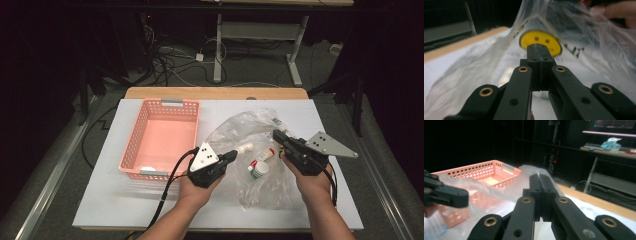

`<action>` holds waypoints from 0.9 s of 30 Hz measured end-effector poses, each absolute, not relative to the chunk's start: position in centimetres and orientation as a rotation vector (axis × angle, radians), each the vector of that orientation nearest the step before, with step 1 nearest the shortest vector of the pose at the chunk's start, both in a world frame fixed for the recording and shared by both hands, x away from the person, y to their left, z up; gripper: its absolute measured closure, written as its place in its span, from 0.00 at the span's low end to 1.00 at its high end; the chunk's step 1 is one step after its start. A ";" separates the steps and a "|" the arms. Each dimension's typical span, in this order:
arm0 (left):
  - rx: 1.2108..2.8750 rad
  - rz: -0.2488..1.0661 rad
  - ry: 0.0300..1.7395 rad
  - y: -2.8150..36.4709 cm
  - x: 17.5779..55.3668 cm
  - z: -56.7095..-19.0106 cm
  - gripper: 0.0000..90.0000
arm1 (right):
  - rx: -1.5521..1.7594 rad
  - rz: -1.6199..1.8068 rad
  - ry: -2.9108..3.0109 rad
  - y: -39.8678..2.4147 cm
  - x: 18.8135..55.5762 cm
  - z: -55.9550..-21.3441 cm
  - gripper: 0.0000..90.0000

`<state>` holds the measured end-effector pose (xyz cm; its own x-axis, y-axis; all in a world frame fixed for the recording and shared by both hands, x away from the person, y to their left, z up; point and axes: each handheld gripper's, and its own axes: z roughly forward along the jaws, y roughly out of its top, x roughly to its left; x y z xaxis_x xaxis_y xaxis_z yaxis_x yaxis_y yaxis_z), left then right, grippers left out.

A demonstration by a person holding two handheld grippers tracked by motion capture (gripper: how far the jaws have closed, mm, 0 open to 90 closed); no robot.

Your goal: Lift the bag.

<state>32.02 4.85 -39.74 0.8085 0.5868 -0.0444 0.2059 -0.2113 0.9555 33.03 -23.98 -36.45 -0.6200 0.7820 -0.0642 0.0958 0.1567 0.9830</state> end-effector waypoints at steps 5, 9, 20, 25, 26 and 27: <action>1.740 0.467 0.581 4.7 32.9 -36.8 0.99 | 0.836 1.509 1.801 -24.1 34.3 -34.7 1.00; 1.714 0.511 0.552 4.2 34.0 -34.4 0.99 | 0.830 1.521 1.747 -24.0 35.4 -32.9 1.00; 1.609 0.650 0.458 2.2 36.8 -27.0 0.99 | 0.818 1.539 1.590 -23.9 37.7 -27.8 1.00; 1.580 0.705 0.445 1.6 38.2 -24.1 0.99 | 0.813 1.529 1.530 -24.3 38.8 -25.3 1.00; 1.573 0.714 0.444 1.5 38.5 -23.5 0.99 | 0.813 1.528 1.520 -24.4 39.0 -24.8 1.00; 1.566 0.723 0.444 1.5 38.8 -22.9 0.99 | 0.812 1.522 1.514 -24.6 39.2 -24.3 1.00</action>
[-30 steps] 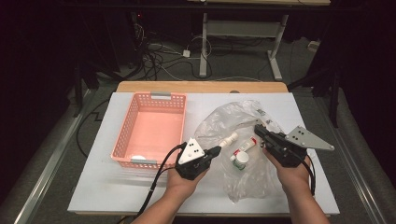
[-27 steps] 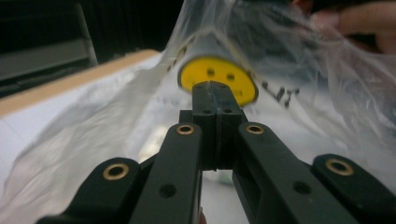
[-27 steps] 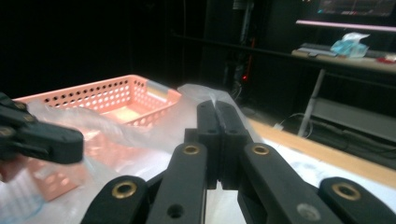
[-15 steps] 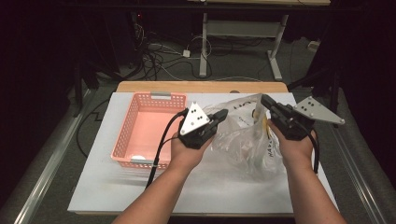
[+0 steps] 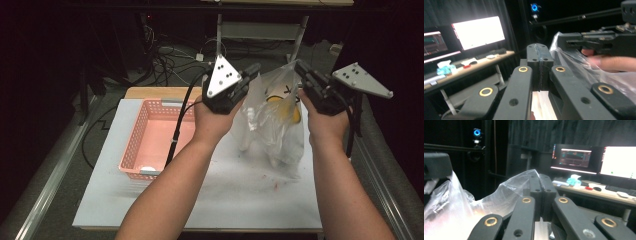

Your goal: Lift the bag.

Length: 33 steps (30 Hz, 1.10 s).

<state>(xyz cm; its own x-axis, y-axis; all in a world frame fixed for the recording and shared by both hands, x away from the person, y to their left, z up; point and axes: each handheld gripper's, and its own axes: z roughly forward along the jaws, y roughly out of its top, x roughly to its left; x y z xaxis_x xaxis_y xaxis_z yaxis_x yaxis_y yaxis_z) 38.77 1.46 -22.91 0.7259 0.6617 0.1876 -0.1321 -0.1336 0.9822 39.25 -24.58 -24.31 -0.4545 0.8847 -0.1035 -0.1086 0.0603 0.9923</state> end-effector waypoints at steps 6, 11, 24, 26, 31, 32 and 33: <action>1.528 0.760 0.466 1.4 40.5 -20.4 0.99 | 0.834 1.498 1.465 -25.8 40.3 -22.4 1.00; 1.571 0.755 0.495 1.3 41.5 -21.7 0.99 | 0.860 1.468 1.490 -26.4 40.8 -23.5 1.00; 1.672 0.696 0.552 2.9 41.0 -26.4 0.90 | 0.925 1.435 1.577 -26.5 41.3 -28.0 1.00; 1.688 0.688 0.546 3.1 40.4 -26.6 0.84 | 0.926 1.431 1.590 -26.5 41.2 -28.3 1.00; 1.674 0.644 0.533 3.5 38.8 -26.6 0.69 | 0.923 1.428 1.597 -26.8 40.7 -28.5 1.00; 1.672 0.639 0.529 3.5 38.4 -26.6 0.66 | 0.919 1.427 1.602 -26.8 40.6 -28.5 0.99; 1.667 0.634 0.527 3.6 38.0 -26.6 0.64 | 0.921 1.428 1.606 -26.8 40.5 -28.5 0.97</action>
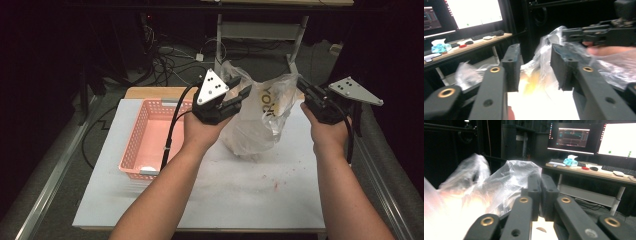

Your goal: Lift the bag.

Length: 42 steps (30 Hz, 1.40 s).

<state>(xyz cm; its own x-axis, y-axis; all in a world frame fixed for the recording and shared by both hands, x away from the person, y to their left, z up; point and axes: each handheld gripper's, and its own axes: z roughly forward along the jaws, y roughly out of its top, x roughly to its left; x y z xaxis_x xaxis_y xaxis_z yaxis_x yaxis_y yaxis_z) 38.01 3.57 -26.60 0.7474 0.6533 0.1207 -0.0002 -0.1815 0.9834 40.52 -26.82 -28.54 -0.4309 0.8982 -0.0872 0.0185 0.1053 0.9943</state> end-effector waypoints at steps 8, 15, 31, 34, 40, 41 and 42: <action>1.660 0.563 0.545 5.2 35.0 -26.1 0.46 | 0.885 1.446 1.618 -27.2 39.3 -28.0 0.89; 1.637 0.554 0.580 8.1 32.2 -27.8 0.36 | 0.839 1.480 1.623 -27.2 37.5 -27.4 0.81; 1.796 0.423 0.713 9.7 30.4 -36.0 0.04 | 0.846 1.474 1.715 -28.9 33.3 -30.7 0.58; 1.806 0.424 0.732 9.7 30.5 -37.3 0.00 | 0.864 1.443 1.761 -28.9 33.2 -32.7 0.50; 1.834 0.421 0.739 9.3 30.5 -39.5 0.00 | 0.939 1.393 1.828 -29.0 33.0 -36.9 0.34; 1.842 0.417 0.739 9.2 30.5 -39.8 0.00 | 0.958 1.389 1.838 -29.0 33.0 -37.7 0.31; 1.853 0.407 0.743 9.1 30.5 -40.1 0.00 | 0.978 1.386 1.846 -29.0 33.0 -38.2 0.28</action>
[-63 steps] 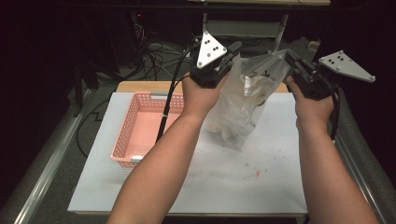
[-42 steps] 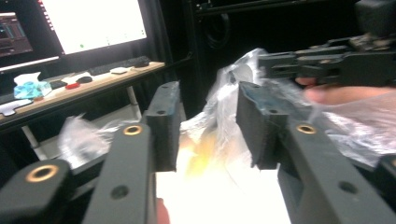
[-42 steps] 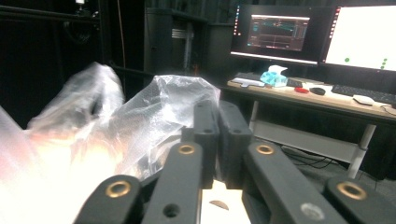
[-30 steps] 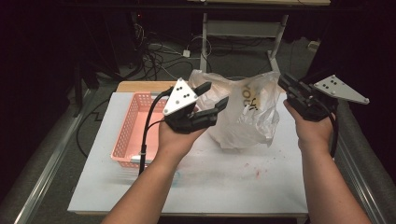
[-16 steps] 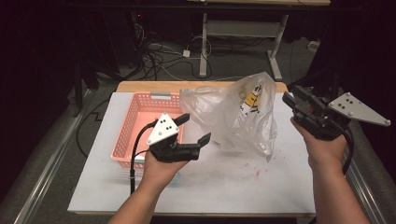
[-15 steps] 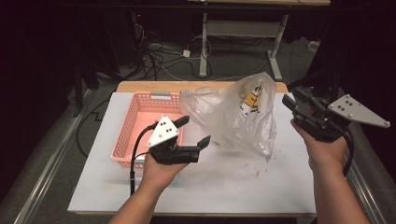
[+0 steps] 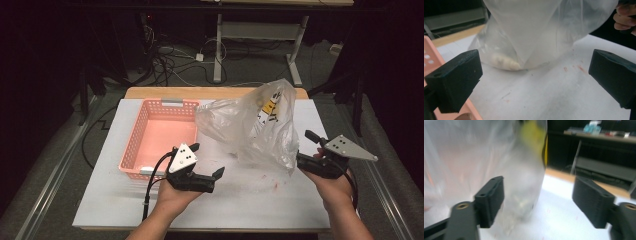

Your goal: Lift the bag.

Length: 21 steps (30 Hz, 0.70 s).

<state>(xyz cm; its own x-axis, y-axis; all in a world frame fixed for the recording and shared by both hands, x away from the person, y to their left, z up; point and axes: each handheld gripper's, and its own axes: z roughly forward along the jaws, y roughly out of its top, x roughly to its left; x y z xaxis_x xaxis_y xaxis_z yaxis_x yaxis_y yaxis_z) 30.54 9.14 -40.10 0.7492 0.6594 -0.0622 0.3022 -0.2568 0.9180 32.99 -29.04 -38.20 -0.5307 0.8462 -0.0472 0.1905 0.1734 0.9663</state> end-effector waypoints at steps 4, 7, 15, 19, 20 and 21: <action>1.876 0.396 0.758 8.8 30.4 -41.2 0.00 | 1.005 1.350 1.882 -29.2 32.8 -40.5 0.18; 1.878 0.398 0.770 8.8 30.4 -41.7 0.00 | 1.018 1.347 1.901 -29.3 32.5 -41.9 0.15; 1.889 0.401 0.797 9.0 30.3 -42.8 0.00 | 1.073 1.330 1.951 -29.7 31.9 -45.1 0.01; 1.882 0.397 0.814 9.1 30.3 -43.1 0.00 | 1.081 1.303 1.952 -30.0 31.9 -45.6 0.00; 1.882 0.399 0.814 9.1 30.3 -43.1 0.00 | 1.090 1.304 1.945 -30.1 31.9 -45.6 0.00; 1.879 0.400 0.817 9.1 30.3 -43.1 0.00 | 1.095 1.304 1.942 -30.2 31.9 -45.6 0.00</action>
<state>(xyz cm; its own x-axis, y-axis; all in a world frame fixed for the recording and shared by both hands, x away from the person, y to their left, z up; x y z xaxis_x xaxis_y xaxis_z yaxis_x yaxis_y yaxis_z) 30.29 9.11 -43.08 0.7163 0.6929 -0.0822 0.3596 -0.2655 0.8945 31.90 -30.17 -45.56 -0.5159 0.8566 -0.0035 0.3213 0.1973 0.9262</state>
